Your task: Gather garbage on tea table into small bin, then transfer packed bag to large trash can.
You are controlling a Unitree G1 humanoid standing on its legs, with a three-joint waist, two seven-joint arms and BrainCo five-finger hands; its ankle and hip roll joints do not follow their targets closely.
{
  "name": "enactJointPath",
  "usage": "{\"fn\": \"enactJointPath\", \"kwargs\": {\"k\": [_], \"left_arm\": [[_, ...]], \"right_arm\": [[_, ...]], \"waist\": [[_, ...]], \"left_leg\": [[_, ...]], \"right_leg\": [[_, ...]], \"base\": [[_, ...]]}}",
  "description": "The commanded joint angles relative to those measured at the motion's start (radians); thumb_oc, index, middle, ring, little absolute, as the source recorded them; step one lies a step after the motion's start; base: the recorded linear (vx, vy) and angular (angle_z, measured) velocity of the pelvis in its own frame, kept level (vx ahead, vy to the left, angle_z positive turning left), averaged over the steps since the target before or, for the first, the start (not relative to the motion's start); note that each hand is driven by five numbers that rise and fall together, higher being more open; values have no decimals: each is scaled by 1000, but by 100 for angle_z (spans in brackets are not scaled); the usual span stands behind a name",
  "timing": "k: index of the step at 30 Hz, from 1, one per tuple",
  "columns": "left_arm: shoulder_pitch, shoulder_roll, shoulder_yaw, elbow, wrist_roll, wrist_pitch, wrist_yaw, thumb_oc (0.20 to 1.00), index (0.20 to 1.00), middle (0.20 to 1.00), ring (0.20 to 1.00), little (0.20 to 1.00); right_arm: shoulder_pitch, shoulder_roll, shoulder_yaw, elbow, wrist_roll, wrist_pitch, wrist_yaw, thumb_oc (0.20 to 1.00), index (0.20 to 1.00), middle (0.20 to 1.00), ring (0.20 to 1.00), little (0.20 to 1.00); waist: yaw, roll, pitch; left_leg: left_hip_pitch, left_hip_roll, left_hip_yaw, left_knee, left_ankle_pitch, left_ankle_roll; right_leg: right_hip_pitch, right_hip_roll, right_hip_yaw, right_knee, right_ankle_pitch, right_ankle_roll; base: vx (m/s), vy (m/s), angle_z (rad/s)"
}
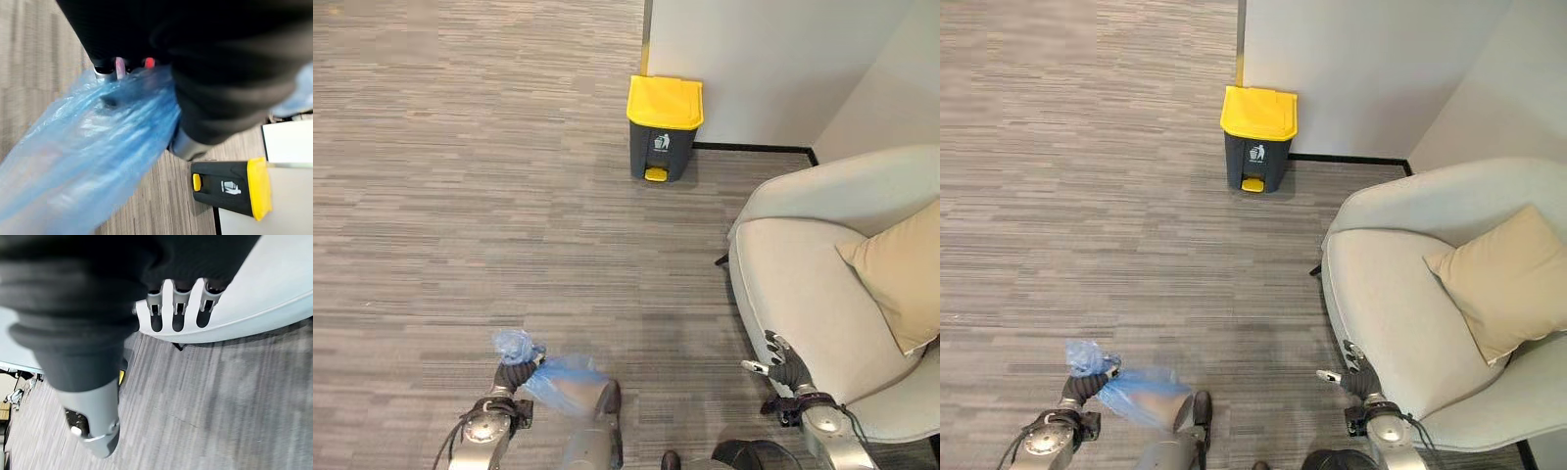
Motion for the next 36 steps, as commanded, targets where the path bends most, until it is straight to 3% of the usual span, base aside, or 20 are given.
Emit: {"fn": "enactJointPath", "kwargs": {"k": [1,2,5,8,13,16,18,19,21,23,26,27,29,31,33,36], "left_arm": [[-6,56,29,-66,2,-46,17,200,200,200,200,200],[-9,55,28,-68,-1,-47,17,200,200,200,200,200],[-7,56,23,-68,-5,-47,16,200,200,200,200,200],[-11,51,23,-58,-6,-46,15,200,200,200,200,200],[-15,43,20,-63,-6,-55,12,200,200,200,200,200],[-2,32,15,-61,3,-54,3,200,200,200,200,200],[21,18,16,-65,5,-49,-5,200,200,200,200,200],[24,12,10,-69,-1,-45,-13,200,200,200,200,200],[16,13,4,-70,-11,-42,-16,200,200,200,200,200],[7,10,-2,-68,-18,-40,-15,200,200,200,200,200],[1,4,-16,-64,-12,-41,-18,200,200,200,200,200],[-2,5,-19,-60,-12,-40,-17,200,200,200,200,200],[-8,10,-21,-55,-8,-41,-13,200,200,200,200,200],[-7,10,-24,-57,-7,-41,-14,200,200,200,200,200],[-6,10,-25,-59,-6,-41,-16,200,200,200,200,200],[10,12,-19,-65,2,-39,-21,200,200,200,200,200]], "right_arm": [[-52,-9,16,-34,12,-30,7,1000,1000,1000,1000,1000],[-53,-9,22,-32,9,-26,10,1000,1000,1000,1000,1000],[-57,-19,24,-38,9,-22,13,1000,1000,1000,1000,1000],[-62,-21,30,-31,15,-18,17,1000,1000,1000,1000,1000],[-45,-23,24,-33,9,-14,20,1000,1000,1000,1000,1000],[-25,-34,12,-35,5,-17,18,1000,1000,1000,1000,1000],[-12,-40,7,-32,1,-16,21,1000,1000,1000,1000,1000],[-2,-50,0,-34,2,-19,20,1000,1000,1000,1000,1000],[4,-63,-5,-42,6,-20,13,1000,1000,1000,1000,1000],[0,-73,-5,-40,7,-17,9,1000,1000,1000,1000,1000],[-8,-82,-11,-38,10,-19,4,1000,1000,1000,1000,1000],[-11,-85,-13,-39,11,-20,-1,1000,1000,1000,1000,1000],[-15,-82,-12,-25,12,-22,-13,1000,1000,1000,1000,1000],[-13,-72,-11,-12,13,-19,-19,1000,1000,1000,1000,1000],[-12,-68,-12,-5,14,-19,-20,1000,1000,1000,1000,1000],[-3,-55,-8,-4,-7,-16,-13,1000,1000,1000,1000,1000]], "waist": [[17,-9,13],[12,5,15],[-7,16,28],[-30,19,42],[-61,23,45],[-68,24,12],[-73,47,-10],[-78,49,-25],[-81,46,-28],[-76,37,-23],[-63,24,-10],[-58,24,0],[-32,35,15],[-12,41,23],[-6,40,23],[4,33,2]], "left_leg": [[46,28,-32,110,-201,-50],[73,31,-35,97,-211,-44],[136,23,-41,78,-244,-41],[210,12,-47,57,-278,-52],[293,10,-92,44,-326,-78],[338,30,-110,61,-349,-106],[358,73,-119,94,-304,-142],[298,103,-128,227,-180,-178],[260,118,-123,298,-131,-182],[220,106,-125,309,-163,-160],[138,65,-112,253,-253,-132],[83,55,-99,215,-237,-131],[6,50,-75,108,-134,-141],[-36,51,-64,60,-66,-150],[-50,54,-53,52,-49,-153],[-14,48,-57,35,-73,-130]], "right_leg": [[-123,-19,38,120,165,51],[-190,-13,34,148,177,43],[-266,-20,-14,62,186,32],[-331,-37,-65,-80,238,50],[-353,-39,-71,-192,291,74],[-318,-42,-69,-173,305,49],[-289,-12,-80,-160,284,28],[-243,12,-73,-173,259,-4],[-213,22,-77,-183,230,-29],[-188,22,-66,-187,206,-35],[-145,12,-56,-198,177,-25],[-128,12,-56,-203,166,-23],[-81,37,-48,-218,149,-24],[-38,54,-34,-228,132,-26],[-17,58,-29,-229,121,-28],[12,50,-2,-209,96,-20]], "base": [[367,190,-15],[347,132,-13],[295,44,-8],[343,-30,-2],[309,-94,16],[441,-199,59],[482,-272,67],[491,-329,31],[336,-227,0],[222,-102,-2],[221,-40,-17],[245,8,-19],[258,26,4],[218,45,-10],[217,70,-28],[417,173,-36]]}}
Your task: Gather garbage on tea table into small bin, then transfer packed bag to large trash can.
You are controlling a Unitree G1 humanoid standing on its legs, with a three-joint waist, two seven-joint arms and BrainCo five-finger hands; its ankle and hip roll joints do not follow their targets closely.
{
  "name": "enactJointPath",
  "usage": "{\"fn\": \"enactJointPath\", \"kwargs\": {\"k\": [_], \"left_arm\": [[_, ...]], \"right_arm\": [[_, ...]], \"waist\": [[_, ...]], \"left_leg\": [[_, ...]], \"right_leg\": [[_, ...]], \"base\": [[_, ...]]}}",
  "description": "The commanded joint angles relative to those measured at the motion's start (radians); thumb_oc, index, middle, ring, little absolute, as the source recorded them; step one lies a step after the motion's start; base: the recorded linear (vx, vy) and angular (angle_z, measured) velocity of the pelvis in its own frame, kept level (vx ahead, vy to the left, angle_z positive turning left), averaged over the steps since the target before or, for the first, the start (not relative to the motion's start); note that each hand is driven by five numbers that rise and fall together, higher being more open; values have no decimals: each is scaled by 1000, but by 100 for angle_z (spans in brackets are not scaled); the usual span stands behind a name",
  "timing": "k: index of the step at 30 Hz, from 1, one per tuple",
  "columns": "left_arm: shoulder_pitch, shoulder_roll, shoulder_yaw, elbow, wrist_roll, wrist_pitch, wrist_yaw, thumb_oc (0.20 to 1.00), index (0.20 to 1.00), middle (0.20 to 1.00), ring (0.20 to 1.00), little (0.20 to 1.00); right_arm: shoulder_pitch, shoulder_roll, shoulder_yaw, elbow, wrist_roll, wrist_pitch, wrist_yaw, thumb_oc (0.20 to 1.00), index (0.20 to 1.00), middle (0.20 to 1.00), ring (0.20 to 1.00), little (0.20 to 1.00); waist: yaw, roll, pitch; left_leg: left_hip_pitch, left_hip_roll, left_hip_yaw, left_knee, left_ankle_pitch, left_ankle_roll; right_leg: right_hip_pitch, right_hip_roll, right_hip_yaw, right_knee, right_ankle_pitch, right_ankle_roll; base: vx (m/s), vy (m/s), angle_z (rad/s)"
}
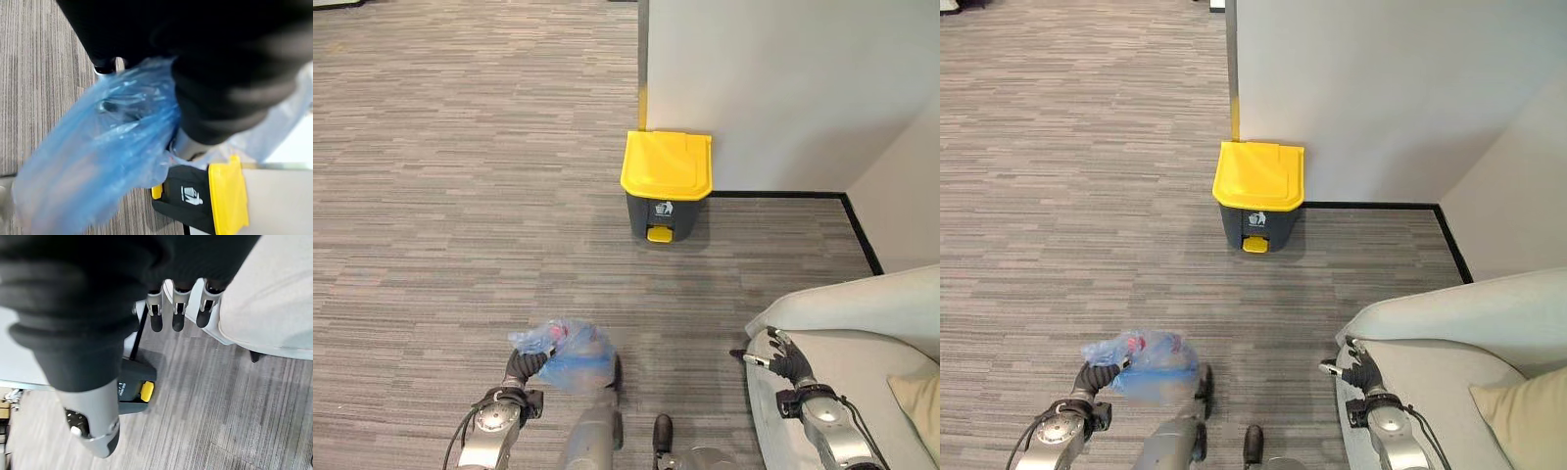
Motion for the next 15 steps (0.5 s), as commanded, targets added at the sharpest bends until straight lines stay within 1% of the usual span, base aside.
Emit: {"fn": "enactJointPath", "kwargs": {"k": [1,2,3,4,6,7,8,9,10,11,13,14,15], "left_arm": [[15,62,-1,-69,9,-43,5,200,200,200,200,200],[15,62,-1,-69,9,-44,5,200,200,200,200,200],[13,68,-1,-69,17,-42,6,200,200,200,200,200],[6,77,5,-71,8,-38,13,200,200,200,200,200],[5,83,13,-76,-1,-36,20,200,200,200,200,200],[5,86,19,-77,-3,-36,24,200,200,200,200,200],[8,86,21,-81,-4,-35,26,200,200,200,200,200],[9,83,21,-80,-6,-35,28,200,200,200,200,200],[8,81,20,-79,-10,-35,31,200,200,200,200,200],[10,78,19,-78,-13,-34,32,200,200,200,200,200],[12,77,17,-79,-19,-36,29,200,200,200,200,200],[10,76,11,-72,-24,-36,24,200,200,200,200,200],[6,74,11,-66,-26,-36,25,200,200,200,200,200]], "right_arm": [[-17,3,-5,-56,-10,-34,-3,1000,1000,1000,1000,1000],[-17,3,-5,-56,-10,-34,-3,1000,1000,1000,1000,1000],[-19,10,-4,-59,-9,-34,0,1000,1000,1000,1000,1000],[-32,29,9,-63,-10,-33,9,1000,1000,1000,1000,1000],[-44,34,20,-66,-11,-33,12,1000,1000,1000,1000,1000],[-45,38,21,-70,-11,-33,13,1000,1000,1000,1000,1000],[-45,39,23,-74,-12,-32,15,1000,1000,1000,1000,1000],[-48,41,26,-76,-14,-31,16,1000,1000,1000,1000,1000],[-54,41,30,-77,-14,-29,18,1000,1000,1000,1000,1000],[-55,40,32,-80,-15,-27,19,1000,1000,1000,1000,1000],[-61,33,36,-82,-12,-27,21,1000,1000,1000,1000,1000],[-62,25,38,-85,-9,-26,24,1000,1000,1000,1000,1000],[-60,22,40,-83,-9,-25,25,1000,1000,1000,1000,1000]], "waist": [[10,-49,-33],[12,-50,-32],[9,-56,-38],[14,-71,-43],[17,-75,-31],[18,-72,-33],[16,-70,-32],[15,-66,-28],[9,-60,-22],[4,-54,-18],[-8,-45,-9],[-23,-43,-4],[-31,-43,2]], "left_leg": [[116,-22,4,26,-36,24],[116,-22,6,27,-37,24],[124,-23,14,34,-51,31],[147,-30,33,66,-104,62],[174,-39,36,82,-142,87],[182,-40,36,83,-152,95],[200,-43,35,81,-163,103],[217,-44,35,79,-173,109],[242,-47,32,72,-184,113],[262,-49,28,64,-193,114],[303,-53,23,53,-211,114],[349,-65,11,33,-227,109],[371,-71,-1,28,-235,103]], "right_leg": [[-46,-99,32,143,-100,154],[-46,-99,34,145,-101,155],[-45,-107,41,161,-102,161],[-71,-128,67,257,-91,188],[-118,-140,85,372,-56,207],[-140,-139,87,409,-39,215],[-166,-140,80,446,-14,220],[-201,-139,75,483,-2,219],[-237,-136,63,491,6,214],[-265,-134,46,478,-1,209],[-308,-127,16,431,-10,202],[-359,-122,-9,352,7,202],[-375,-122,-18,306,21,204]], "base": [[225,112,-32],[332,176,-37],[363,219,-28],[418,256,-43],[290,179,-45],[221,118,-23],[216,102,-9],[252,113,-10],[249,95,-17],[261,74,-27],[320,35,-18],[395,-3,-13],[428,-40,-17]]}}
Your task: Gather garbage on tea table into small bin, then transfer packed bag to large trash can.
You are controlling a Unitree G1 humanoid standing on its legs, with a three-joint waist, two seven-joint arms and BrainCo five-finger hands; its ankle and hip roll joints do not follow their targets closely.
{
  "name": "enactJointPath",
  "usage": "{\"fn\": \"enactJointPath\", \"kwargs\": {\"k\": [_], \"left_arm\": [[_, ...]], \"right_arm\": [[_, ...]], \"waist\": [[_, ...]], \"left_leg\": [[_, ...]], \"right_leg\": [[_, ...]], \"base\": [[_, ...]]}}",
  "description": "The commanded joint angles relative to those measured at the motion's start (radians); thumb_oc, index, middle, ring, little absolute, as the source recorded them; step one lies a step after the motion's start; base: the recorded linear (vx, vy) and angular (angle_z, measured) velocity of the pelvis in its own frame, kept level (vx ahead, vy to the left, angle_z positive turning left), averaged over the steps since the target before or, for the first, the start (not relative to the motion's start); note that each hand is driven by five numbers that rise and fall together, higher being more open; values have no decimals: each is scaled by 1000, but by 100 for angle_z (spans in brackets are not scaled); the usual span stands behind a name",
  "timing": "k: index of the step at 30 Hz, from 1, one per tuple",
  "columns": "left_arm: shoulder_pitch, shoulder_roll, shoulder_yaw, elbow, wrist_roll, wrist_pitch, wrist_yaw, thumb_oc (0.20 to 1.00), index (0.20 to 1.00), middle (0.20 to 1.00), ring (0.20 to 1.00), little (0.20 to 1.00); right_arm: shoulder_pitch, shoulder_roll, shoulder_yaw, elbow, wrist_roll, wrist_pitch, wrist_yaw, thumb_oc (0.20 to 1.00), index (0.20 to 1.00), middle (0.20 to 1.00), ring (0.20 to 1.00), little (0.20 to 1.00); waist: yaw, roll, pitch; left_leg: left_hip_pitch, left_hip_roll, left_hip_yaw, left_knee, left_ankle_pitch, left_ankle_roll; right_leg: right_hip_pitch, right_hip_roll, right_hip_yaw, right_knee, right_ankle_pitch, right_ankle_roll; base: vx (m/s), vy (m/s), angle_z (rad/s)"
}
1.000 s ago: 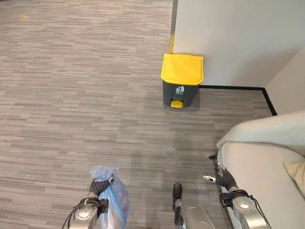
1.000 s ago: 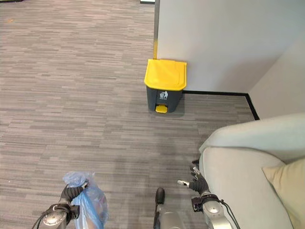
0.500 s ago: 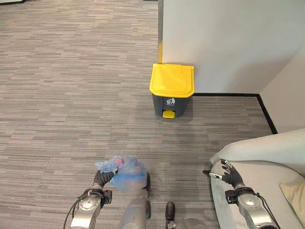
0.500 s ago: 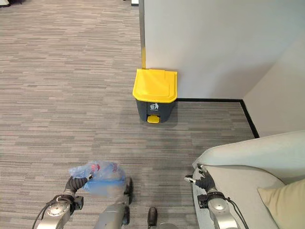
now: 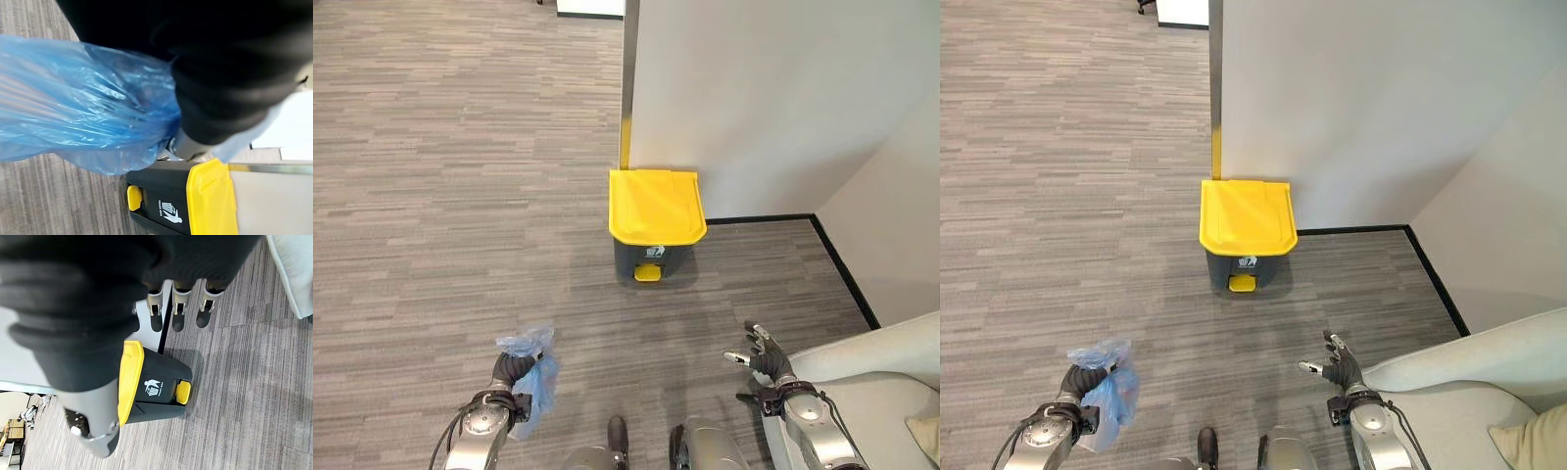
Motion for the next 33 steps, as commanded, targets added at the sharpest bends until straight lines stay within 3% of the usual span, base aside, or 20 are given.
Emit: {"fn": "enactJointPath", "kwargs": {"k": [1,5,6,8,12,17,20,24,33], "left_arm": [[5,36,2,-67,-28,-52,-2,200,200,200,200,200],[4,27,-3,-67,-18,-58,-6,200,200,200,200,200],[18,22,-6,-71,-13,-57,-12,200,200,200,200,200],[27,11,-5,-70,-23,-54,-17,200,200,200,200,200],[30,2,-15,-67,-41,-51,-23,200,200,200,200,200],[6,0,-28,-59,-50,-50,-24,200,200,200,200,200],[-11,7,-32,-56,-52,-55,-18,200,200,200,200,200],[4,1,-26,-62,-50,-55,-20,200,200,200,200,200],[44,11,9,-71,-35,-50,-14,200,200,200,200,200]], "right_arm": [[-31,-27,-5,-2,3,-26,0,1000,1000,1000,1000,1000],[-18,-32,-8,-11,2,-29,3,1000,1000,1000,1000,1000],[-3,-34,-14,-10,3,-32,2,1000,1000,1000,1000,1000],[5,-38,-24,-2,6,-33,-4,1000,1000,1000,1000,1000],[18,-58,-38,-3,28,-36,-11,1000,1000,1000,1000,1000],[14,-77,-48,17,34,-36,-24,1000,1000,1000,1000,1000],[12,-82,-55,29,38,-39,-37,1000,1000,1000,1000,1000],[15,-79,-58,37,32,-38,-37,1000,1000,1000,1000,1000],[27,-62,-61,47,16,-19,-28,1000,1000,1000,1000,1000]], "waist": [[-16,-6,15],[-32,-12,10],[-34,-8,-10],[-35,-3,-27],[-39,5,-56],[-35,-11,-54],[-22,-18,-27],[-16,-11,-28],[-10,-13,-48]], "left_leg": [[45,26,-120,118,-151,-66],[99,28,-157,125,-191,-90],[102,41,-168,162,-175,-113],[94,74,-162,209,-131,-151],[76,128,-163,280,-58,-185],[-9,133,-150,212,-90,-169],[-84,129,-112,185,-56,-176],[-57,126,-105,144,-50,-182],[26,107,-83,60,-59,-147]], "right_leg": [[131,14,-37,-292,183,34],[122,2,-51,-338,201,36],[158,8,-49,-348,208,11],[196,22,-63,-366,205,-4],[254,51,-68,-391,173,-33],[307,38,-61,-421,136,-34],[334,31,-60,-439,139,-34],[358,43,-48,-470,146,-28],[378,39,-14,-487,170,-12]], "base": [[345,-83,-3],[329,-150,55],[399,-246,89],[316,-226,65],[207,-145,25],[91,-36,-19],[-3,9,-2],[25,46,-19],[32,79,-14]]}}
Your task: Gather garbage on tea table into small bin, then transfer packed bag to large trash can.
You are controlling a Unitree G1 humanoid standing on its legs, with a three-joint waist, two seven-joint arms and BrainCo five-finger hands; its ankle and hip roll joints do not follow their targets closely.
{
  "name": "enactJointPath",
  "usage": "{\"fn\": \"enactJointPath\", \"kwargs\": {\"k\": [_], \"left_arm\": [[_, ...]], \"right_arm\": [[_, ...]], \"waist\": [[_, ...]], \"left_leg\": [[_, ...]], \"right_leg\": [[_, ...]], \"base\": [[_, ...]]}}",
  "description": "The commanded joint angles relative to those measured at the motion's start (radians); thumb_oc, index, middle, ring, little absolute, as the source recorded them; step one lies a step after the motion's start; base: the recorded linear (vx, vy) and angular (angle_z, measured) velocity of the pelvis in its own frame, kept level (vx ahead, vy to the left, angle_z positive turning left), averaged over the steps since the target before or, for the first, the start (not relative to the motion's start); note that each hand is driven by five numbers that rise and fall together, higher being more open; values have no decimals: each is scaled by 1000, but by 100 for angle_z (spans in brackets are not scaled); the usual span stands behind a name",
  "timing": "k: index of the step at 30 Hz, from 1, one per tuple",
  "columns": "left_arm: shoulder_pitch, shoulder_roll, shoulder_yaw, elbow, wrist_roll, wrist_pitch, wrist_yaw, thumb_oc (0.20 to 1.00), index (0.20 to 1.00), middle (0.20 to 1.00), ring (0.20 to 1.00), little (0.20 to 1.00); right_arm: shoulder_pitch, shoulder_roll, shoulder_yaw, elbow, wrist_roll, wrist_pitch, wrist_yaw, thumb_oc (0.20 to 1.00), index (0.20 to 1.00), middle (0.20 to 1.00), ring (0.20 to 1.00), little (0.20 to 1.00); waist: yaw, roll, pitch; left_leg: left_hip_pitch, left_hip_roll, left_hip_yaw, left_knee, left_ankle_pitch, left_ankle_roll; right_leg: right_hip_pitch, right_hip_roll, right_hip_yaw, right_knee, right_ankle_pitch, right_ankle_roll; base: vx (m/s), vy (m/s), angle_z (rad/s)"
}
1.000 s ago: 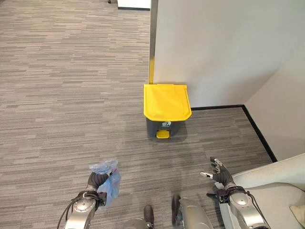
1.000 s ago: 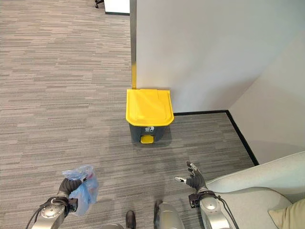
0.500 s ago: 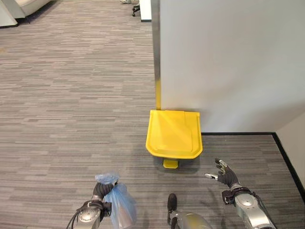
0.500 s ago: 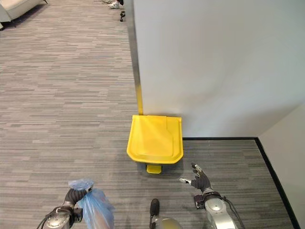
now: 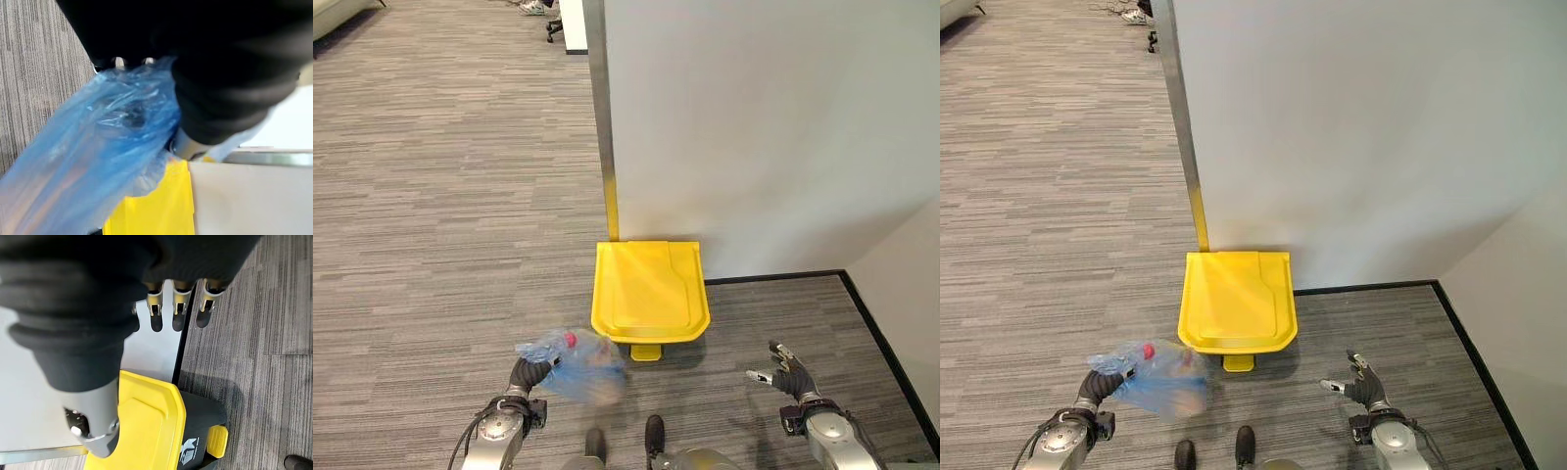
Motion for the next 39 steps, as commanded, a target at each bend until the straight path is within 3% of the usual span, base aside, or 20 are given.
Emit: {"fn": "enactJointPath", "kwargs": {"k": [1,15,19,20,21,25,29,31,34,39], "left_arm": [[9,59,52,-54,-13,-47,17,200,200,200,200,200],[4,85,77,-56,-19,-45,33,200,200,200,200,200],[-17,99,70,-47,-4,-40,36,200,200,200,200,200],[-15,98,70,-53,-4,-40,34,200,200,200,200,200],[-20,97,70,-55,-12,-41,39,200,200,200,200,200],[-55,98,66,-36,-21,-49,45,200,200,200,200,200],[-70,93,56,-46,-13,-55,46,200,200,200,200,200],[-75,93,42,-55,-10,-56,33,200,200,200,200,200],[-90,84,39,-25,-21,-58,44,200,200,200,200,200],[-100,89,41,-30,-34,-65,45,200,200,200,200,200]], "right_arm": [[-27,2,-40,-15,-5,-20,-2,1000,1000,1000,1000,1000],[-58,24,-21,2,-2,-12,5,1000,1000,1000,1000,1000],[-70,37,-15,-24,-5,-13,8,1000,1000,1000,1000,1000],[-69,36,-15,-27,-6,-10,8,1000,1000,1000,1000,1000],[-80,29,-17,-34,1,-12,2,1000,1000,1000,1000,1000],[-87,14,-21,-43,11,-11,-2,1000,1000,1000,1000,1000],[-72,6,-41,-46,13,-10,-10,1000,1000,1000,1000,1000],[-54,-7,-71,-46,31,-22,-18,1000,1000,1000,1000,1000],[-87,-24,-78,-29,51,-30,-42,1000,1000,1000,1000,1000],[-112,-22,-62,-34,62,-35,-35,1000,1000,1000,1000,1000]], "waist": [[20,-23,-9],[56,-54,16],[51,-38,47],[49,-35,50],[34,-30,64],[7,-26,93],[-22,-22,92],[-35,-31,72],[-50,-15,53],[-44,-13,54]], "left_leg": [[26,-21,6,105,-191,13],[-21,-64,-6,195,-252,56],[9,-89,-18,189,-279,85],[24,-92,-19,184,-288,88],[71,-114,-28,173,-316,95],[106,-138,-65,214,-367,97],[142,-155,-122,225,-402,86],[143,-153,-171,279,-446,61],[127,-113,-156,276,-447,55],[116,-119,-133,249,-443,67]], "right_leg": [[-11,-102,-18,71,-145,124],[-52,-137,11,135,-140,164],[-157,-150,8,331,-140,193],[-177,-151,1,331,-133,191],[-255,-159,-47,260,-76,190],[-319,-145,-92,136,-57,203],[-365,-124,-46,142,-35,209],[-357,-134,-8,175,-5,172],[-363,-125,-30,175,10,171],[-387,-107,-20,154,33,192]], "base": [[23,52,-6],[15,96,-6],[74,159,-6],[245,107,-4],[206,75,-17],[262,43,10],[266,-33,22],[329,-173,90],[163,-127,71],[-38,11,-13]]}}
